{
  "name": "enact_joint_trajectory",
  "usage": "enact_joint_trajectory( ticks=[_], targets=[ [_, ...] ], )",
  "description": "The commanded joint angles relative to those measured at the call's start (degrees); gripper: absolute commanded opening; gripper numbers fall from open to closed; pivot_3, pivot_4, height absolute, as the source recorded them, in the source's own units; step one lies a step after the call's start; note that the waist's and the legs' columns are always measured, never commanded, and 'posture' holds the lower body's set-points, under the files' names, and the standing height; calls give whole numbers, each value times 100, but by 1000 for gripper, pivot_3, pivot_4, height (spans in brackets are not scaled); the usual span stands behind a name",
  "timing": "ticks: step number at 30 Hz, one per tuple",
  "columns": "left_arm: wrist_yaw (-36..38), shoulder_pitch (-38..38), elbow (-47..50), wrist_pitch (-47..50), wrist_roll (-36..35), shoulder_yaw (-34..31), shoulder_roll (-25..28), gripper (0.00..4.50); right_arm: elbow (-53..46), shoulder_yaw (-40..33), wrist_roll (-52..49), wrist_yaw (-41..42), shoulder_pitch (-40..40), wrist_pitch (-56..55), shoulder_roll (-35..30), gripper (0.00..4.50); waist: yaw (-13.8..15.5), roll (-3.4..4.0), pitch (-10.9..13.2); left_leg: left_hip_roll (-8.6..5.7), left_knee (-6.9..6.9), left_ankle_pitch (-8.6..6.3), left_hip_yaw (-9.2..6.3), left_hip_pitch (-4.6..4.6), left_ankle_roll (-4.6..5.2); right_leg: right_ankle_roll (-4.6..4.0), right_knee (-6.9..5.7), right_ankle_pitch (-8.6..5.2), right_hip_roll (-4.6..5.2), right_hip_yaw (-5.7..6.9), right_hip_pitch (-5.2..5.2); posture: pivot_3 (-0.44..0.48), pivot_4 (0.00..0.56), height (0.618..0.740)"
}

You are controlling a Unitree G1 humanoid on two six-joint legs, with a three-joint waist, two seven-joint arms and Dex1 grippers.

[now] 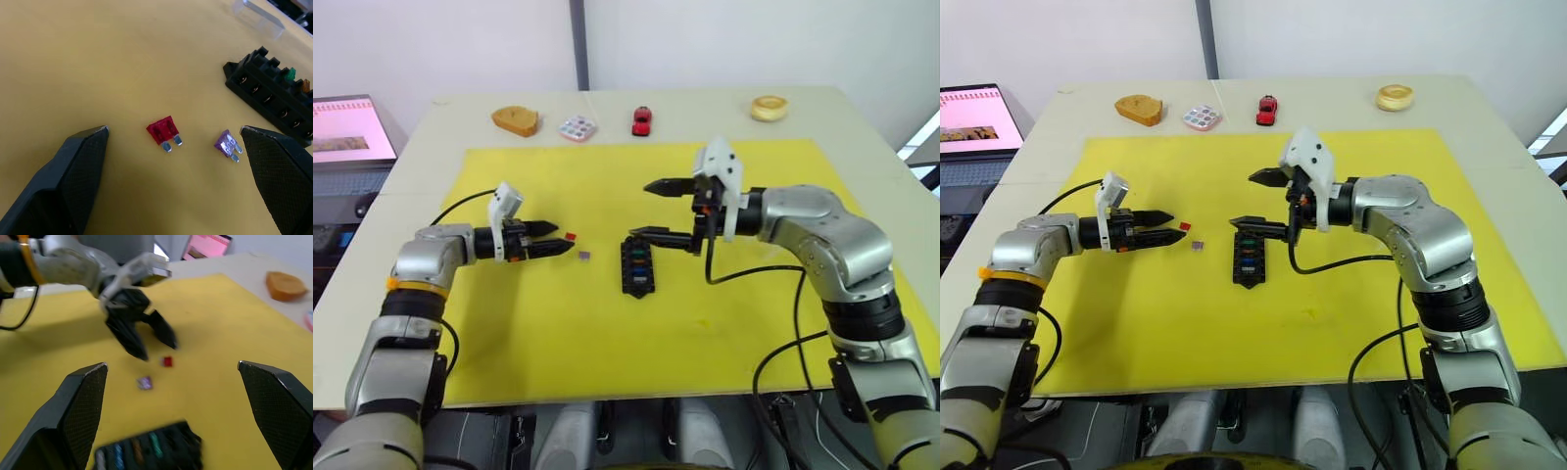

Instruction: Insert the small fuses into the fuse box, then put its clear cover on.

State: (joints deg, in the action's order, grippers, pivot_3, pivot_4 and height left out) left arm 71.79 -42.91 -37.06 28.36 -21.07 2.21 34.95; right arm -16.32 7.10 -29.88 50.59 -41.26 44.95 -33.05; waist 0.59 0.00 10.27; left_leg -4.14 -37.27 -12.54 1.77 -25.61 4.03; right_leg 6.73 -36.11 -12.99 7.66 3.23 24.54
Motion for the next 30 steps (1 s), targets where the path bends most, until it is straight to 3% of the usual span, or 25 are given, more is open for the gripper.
enact_joint_trajectory(
  ticks=[1, 9, 23, 30],
  targets=[
    [169, -176, -312, -98, 125, -16, -37, 4500, -562, -200, -210, -189, 129, 184, -5, 4473, 22, -4, -3, 0, -4, -2, -2, 0, 0, 0, 0, 0, 0, 0, -1, 0, 150, 740],
    [874, -161, -227, 254, 289, 349, -97, 4500, -610, -325, -217, -553, 358, 333, -38, 4473, 12, -6, -4, 0, -2, -3, -1, 2, 2, 0, 0, 1, 0, -1, -6, 0, 150, 740],
    [836, 21, 92, 1024, 291, 368, -487, 4500, -586, -519, -536, -864, 365, 608, 142, 4473, 29, -6, -5, -1, -7, -2, -3, 6, 15, -1, 1, 1, 2, -1, -12, 0, 150, 740],
    [587, -42, -455, 1175, 259, 82, -694, 4500, -502, -537, -544, -1010, 306, 637, 207, 4473, 45, -6, -8, -3, -8, -4, -5, 13, 15, -1, 3, 1, 2, -1, -18, 0, 150, 740]
  ],
)
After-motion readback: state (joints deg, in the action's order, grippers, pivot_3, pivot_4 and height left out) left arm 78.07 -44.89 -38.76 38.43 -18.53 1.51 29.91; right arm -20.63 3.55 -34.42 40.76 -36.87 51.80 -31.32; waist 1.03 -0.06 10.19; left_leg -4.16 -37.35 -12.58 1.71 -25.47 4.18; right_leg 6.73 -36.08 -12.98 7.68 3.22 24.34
